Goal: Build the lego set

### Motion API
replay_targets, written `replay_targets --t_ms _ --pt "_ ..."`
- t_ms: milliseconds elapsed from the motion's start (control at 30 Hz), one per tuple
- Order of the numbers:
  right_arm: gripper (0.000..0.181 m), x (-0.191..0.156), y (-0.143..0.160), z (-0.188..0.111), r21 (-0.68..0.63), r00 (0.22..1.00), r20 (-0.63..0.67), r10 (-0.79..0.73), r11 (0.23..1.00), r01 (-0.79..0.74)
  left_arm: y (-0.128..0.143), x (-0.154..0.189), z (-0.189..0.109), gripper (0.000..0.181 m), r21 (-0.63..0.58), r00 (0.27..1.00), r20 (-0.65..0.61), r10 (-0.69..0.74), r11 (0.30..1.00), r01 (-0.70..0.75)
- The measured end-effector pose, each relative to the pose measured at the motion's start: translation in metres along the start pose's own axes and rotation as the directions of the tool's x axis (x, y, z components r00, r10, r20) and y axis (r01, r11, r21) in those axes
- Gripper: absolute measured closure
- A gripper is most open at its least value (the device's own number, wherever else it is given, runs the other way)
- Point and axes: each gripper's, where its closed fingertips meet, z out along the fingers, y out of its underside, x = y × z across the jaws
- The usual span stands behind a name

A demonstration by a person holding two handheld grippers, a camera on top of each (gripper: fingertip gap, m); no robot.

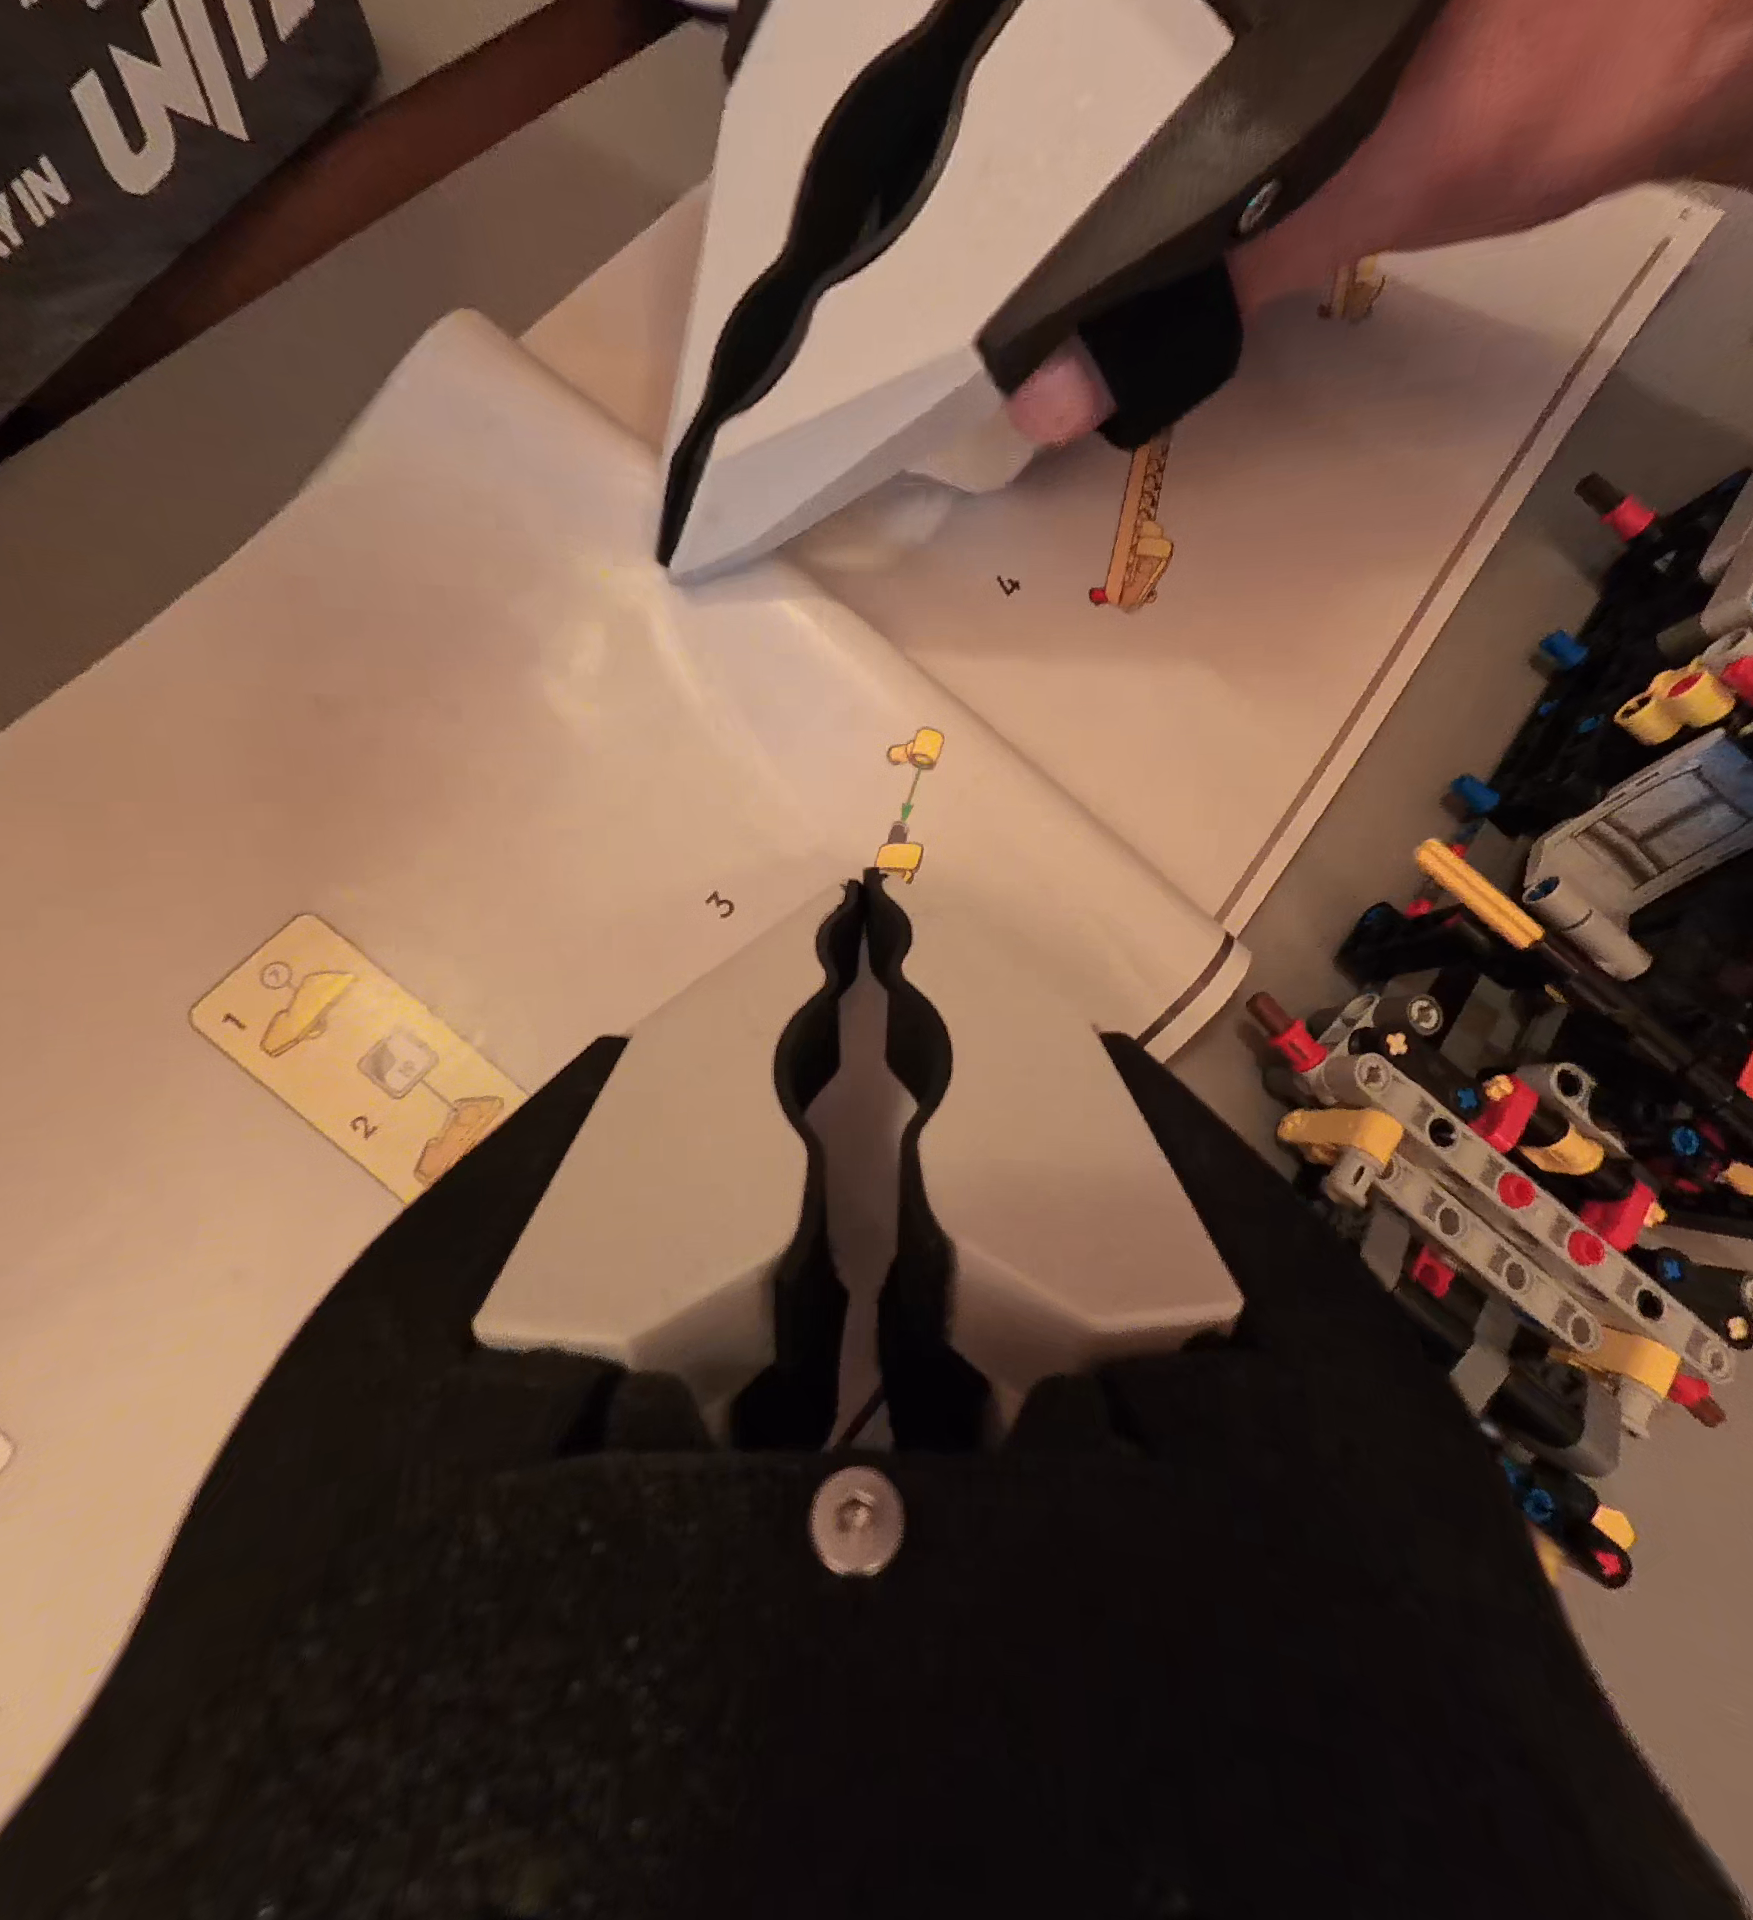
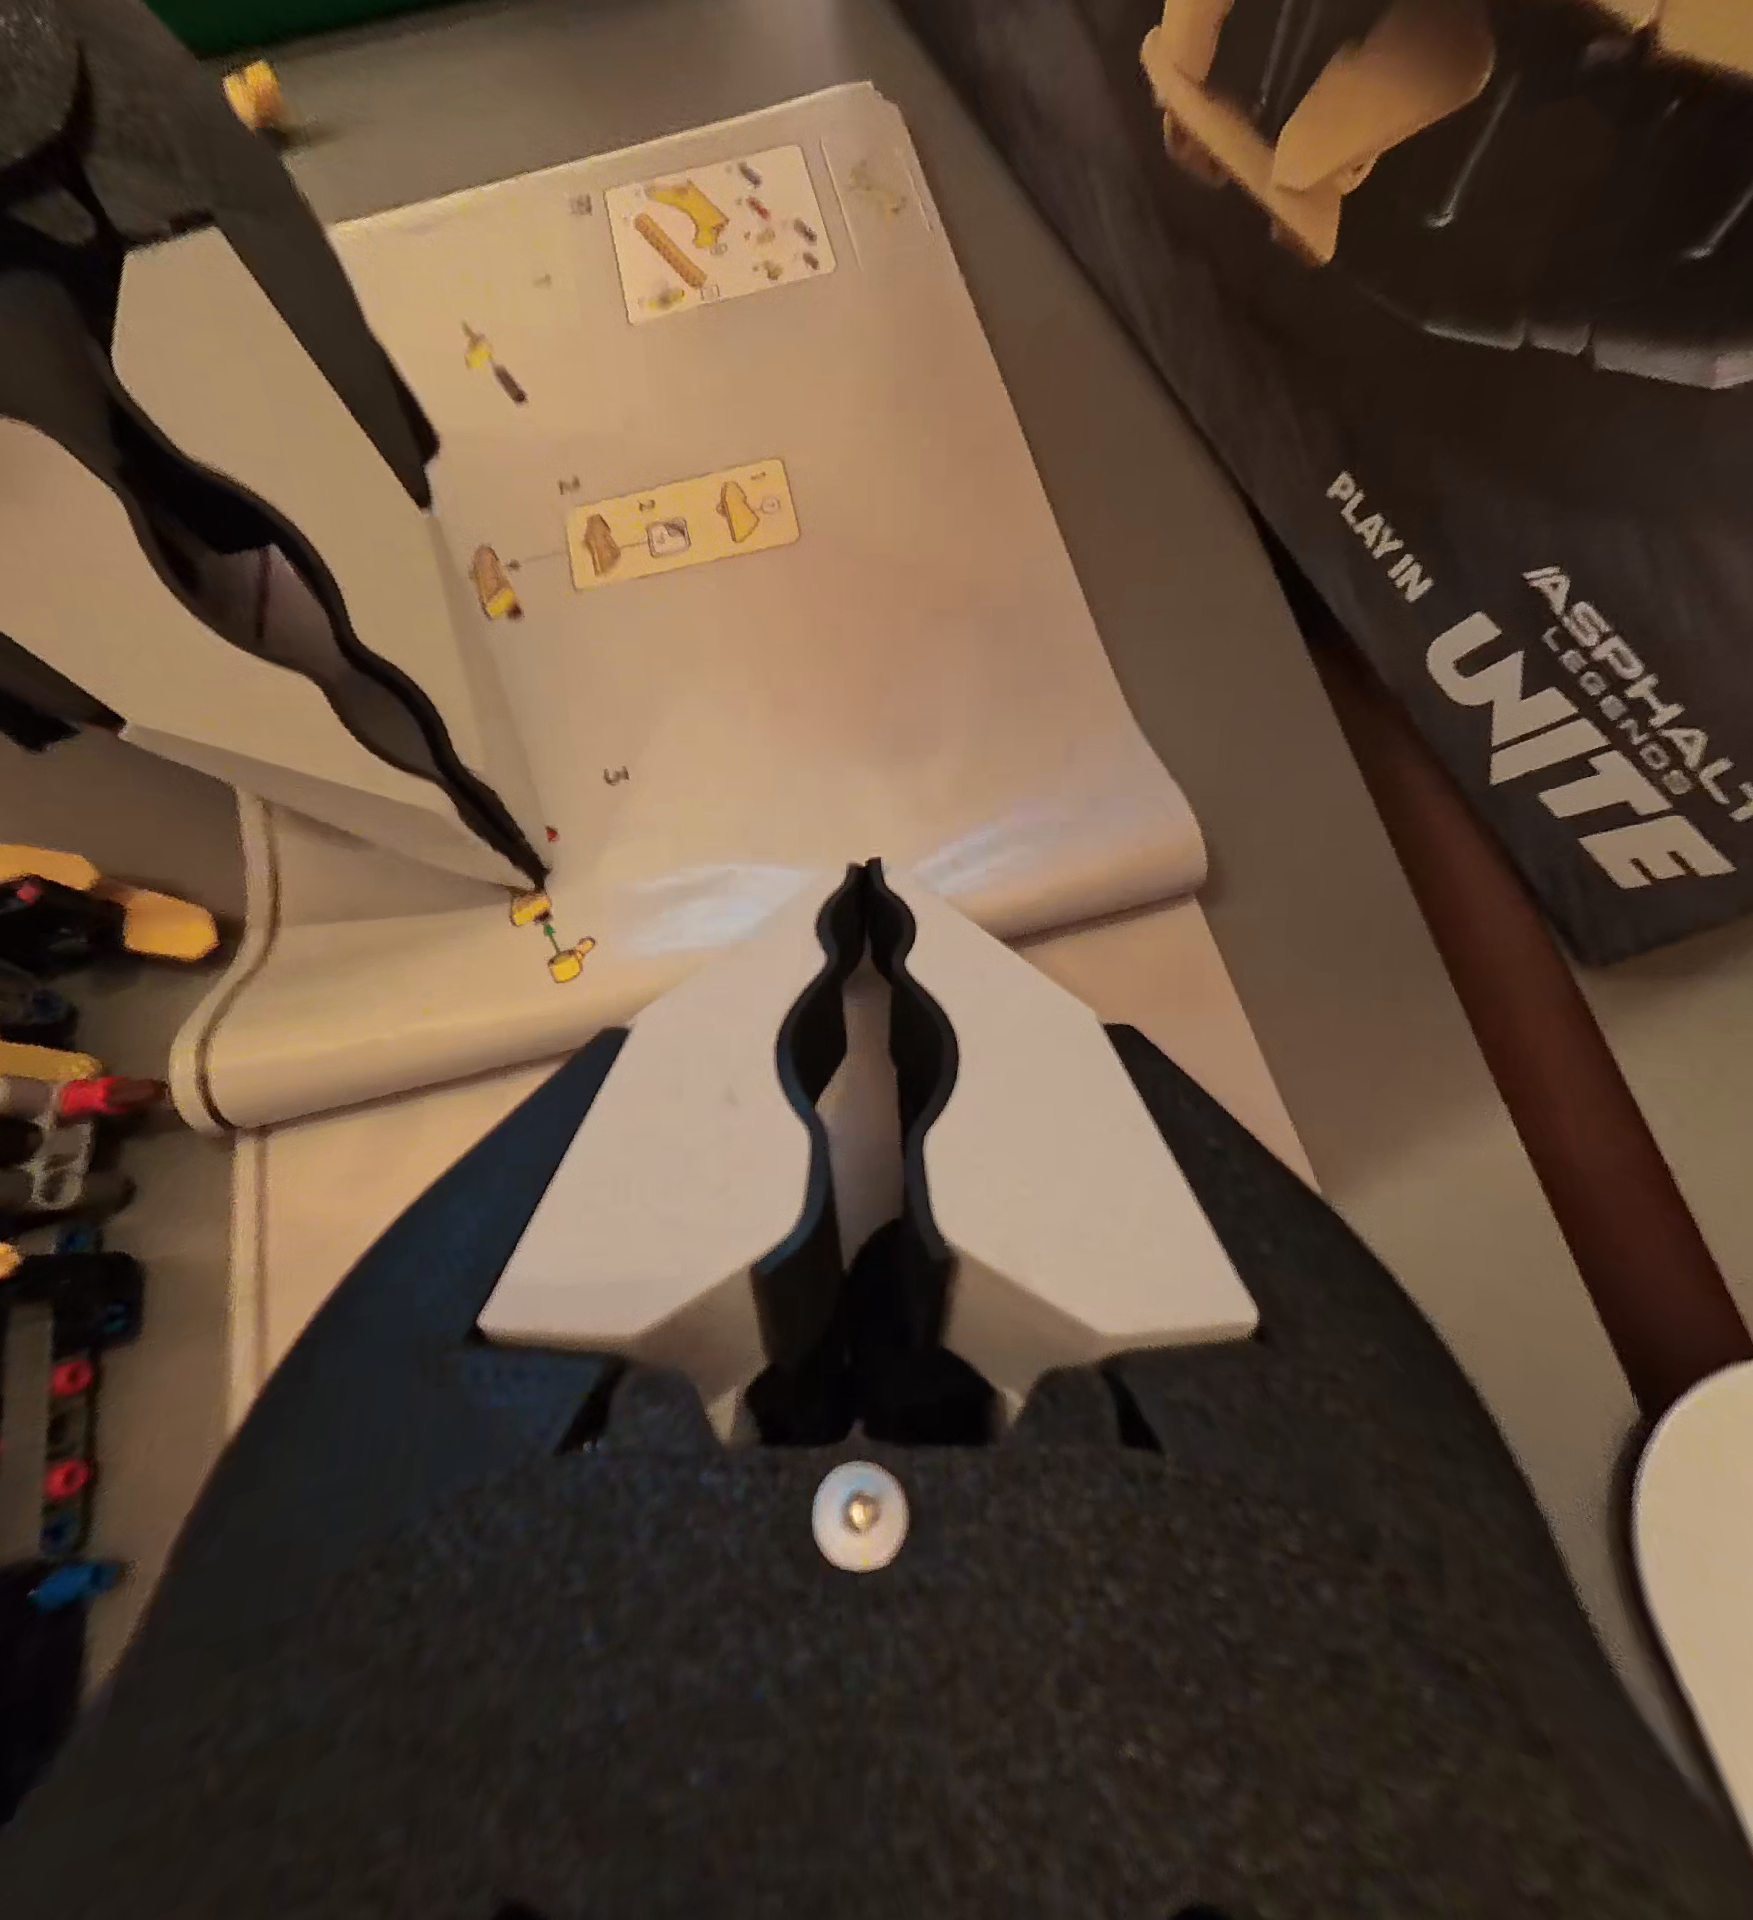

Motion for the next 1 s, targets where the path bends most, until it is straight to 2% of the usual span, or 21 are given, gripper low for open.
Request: replay_targets --t_ms 33,67,100,167,233,300,367,400,433,500,567,600,667,700,767,800,833,900,933,1000 --pt "0.181 -0.001 -0.004 -0.007 0.016 1.0 -0.005 0.022 1.0 -0.022 -0.003 0.0 -0.002 0.181 0.012 1.0 0.003 -0.016 1.0 0.016" --pt "0.181 -0.005 -0.013 -0.021 0.046 1.0 -0.012 0.02 0.999 -0.02 -0.006 0.001 -0.005 0.181 0.03 0.999 0.004 -0.036 0.999 0.036" --pt "0.181 -0.015 -0.028 -0.045 0.127 1.0 -0.023 0.009 0.992 -0.006 -0.011 0.003 -0.011 0.171 0.06 0.999 -0.002 -0.054 0.997 0.054" --pt "0.172 -0.046 -0.046 -0.104 0.231 0.997 -0.07 -0.032 0.972 0.048 -0.021 0.016 -0.033 0.159 0.14 0.996 -0.047 -0.072 0.987 0.078" --pt "0.155 -0.093 -0.031 -0.155 0.212 0.991 -0.124 -0.048 0.974 0.073 -0.024 0.041 -0.063 0.156 0.218 0.994 -0.098 -0.037 0.974 0.058" --pt "0.149 -0.152 0.007 -0.182 0.169 0.988 -0.15 -0.044 0.983 0.07 -0.015 0.071 -0.092 0.156 0.287 0.99 -0.135 0.029 0.958 0.012" --pt "0.146 -0.215 0.055 -0.177 0.109 0.993 -0.111 -0.038 0.993 0.051 0.001 0.095 -0.11 0.156 0.342 0.989 -0.127 0.072 0.939 -0.025" --pt "0.138 -0.236 0.08 -0.168 0.059 0.992 -0.123 -0.022 0.998 0.03 0.009 0.106 -0.116 0.156 0.368 0.989 -0.13 0.077 0.93 -0.024" --pt "0.134 -0.251 0.1 -0.158 0.022 0.99 -0.143 -0.014 1.0 0.017 0.016 0.117 -0.119 0.156 0.387 0.986 -0.15 0.073 0.922 -0.009" --pt "0.125 -0.268 0.121 -0.138 -0.003 0.988 -0.152 0.006 1.0 -0.007 0.026 0.138 -0.123 0.156 0.408 0.977 -0.21 0.044 0.912 0.046" --pt "0.123 -0.27 0.125 -0.125 -0.002 0.985 -0.173 -0.001 1.0 0.001 0.031 0.153 -0.126 0.156 0.42 0.965 -0.263 0.022 0.902 0.095" --pt "0.13 -0.27 0.125 -0.12 -0.013 0.985 -0.173 -0.02 1.0 0.018 0.032 0.158 -0.127 0.156 0.424 0.961 -0.278 0.015 0.899 0.108" --pt "0.157 -0.27 0.128 -0.115 -0.071 0.984 -0.163 -0.073 0.996 0.062 0.033 0.162 -0.129 0.156 0.424 0.959 -0.282 0.005 0.898 0.12" --pt "0.157 -0.272 0.129 -0.117 -0.088 0.986 -0.146 -0.078 0.994 0.066 0.034 0.163 -0.131 0.156 0.421 0.96 -0.28 0.006 0.899 0.117" --pt "0.157 -0.267 0.132 -0.14 -0.112 0.989 -0.14 -0.055 0.993 0.04 0.034 0.161 -0.134 0.156 0.42 0.967 -0.256 0.01 0.902 0.102" --pt "0.157 -0.26 0.129 -0.16 -0.082 0.985 -0.166 -0.039 0.996 0.026 0.034 0.16 -0.137 0.156 0.423 0.97 -0.241 0.014 0.902 0.092" --pt "0.157 -0.247 0.129 -0.183 -0.054 0.977 -0.211 -0.037 0.998 0.026 0.034 0.157 -0.139 0.156 0.425 0.974 -0.228 0.017 0.901 0.084" --pt "0.158 -0.203 0.142 -0.231 -0.076 0.928 -0.37 -0.042 0.997 0.014 0.033 0.152 -0.141 0.156 0.427 0.978 -0.207 0.019 0.901 0.073" --pt "0.158 -0.183 0.155 -0.244 -0.103 0.912 -0.408 -0.03 0.995 -0.013 0.032 0.15 -0.142 0.156 0.429 0.979 -0.202 0.02 0.9 0.071" --pt "0.157 -0.153 0.181 -0.244 -0.163 0.92 -0.391 0.035 0.981 -0.107 0.03 0.147 -0.142 0.156 0.438 0.98 -0.198 0.018 0.896 0.072"
